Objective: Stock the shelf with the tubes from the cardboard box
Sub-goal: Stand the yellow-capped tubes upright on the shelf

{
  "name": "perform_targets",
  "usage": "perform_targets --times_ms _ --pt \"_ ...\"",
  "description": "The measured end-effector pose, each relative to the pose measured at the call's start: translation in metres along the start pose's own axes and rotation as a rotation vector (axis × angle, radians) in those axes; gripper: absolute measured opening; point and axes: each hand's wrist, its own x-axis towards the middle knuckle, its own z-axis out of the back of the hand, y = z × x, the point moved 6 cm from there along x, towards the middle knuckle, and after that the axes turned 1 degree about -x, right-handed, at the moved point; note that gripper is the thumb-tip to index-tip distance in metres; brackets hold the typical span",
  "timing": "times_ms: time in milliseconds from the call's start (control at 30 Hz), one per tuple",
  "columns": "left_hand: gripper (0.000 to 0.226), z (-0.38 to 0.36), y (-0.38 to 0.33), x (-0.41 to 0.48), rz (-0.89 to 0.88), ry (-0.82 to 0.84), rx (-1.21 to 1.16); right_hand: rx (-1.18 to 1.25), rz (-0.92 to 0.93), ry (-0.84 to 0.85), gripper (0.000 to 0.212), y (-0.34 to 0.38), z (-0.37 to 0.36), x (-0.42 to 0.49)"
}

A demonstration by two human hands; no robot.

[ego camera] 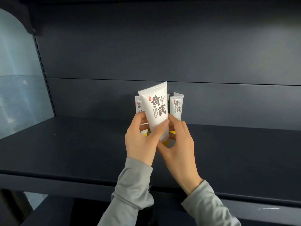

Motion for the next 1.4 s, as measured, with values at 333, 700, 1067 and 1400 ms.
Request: perform_targets --times_ms 333,700,1067,1400 --pt "0.068 0.066 0.022 -0.006 0.055 0.180 0.709 0.106 -0.279 0.103 0.051 -0.039 0.003 0.056" --pt "0.083 0.081 0.034 -0.014 0.081 0.271 0.993 -0.070 -0.407 0.254 0.059 -0.097 -0.033 0.067" --pt "0.079 0.086 0.033 -0.014 0.086 0.272 0.949 -0.078 -0.439 0.202 0.059 -0.113 -0.047 0.063" --pt "0.080 0.085 0.035 -0.018 0.077 0.297 0.971 -0.071 -0.461 0.189 0.055 -0.115 -0.055 0.061"
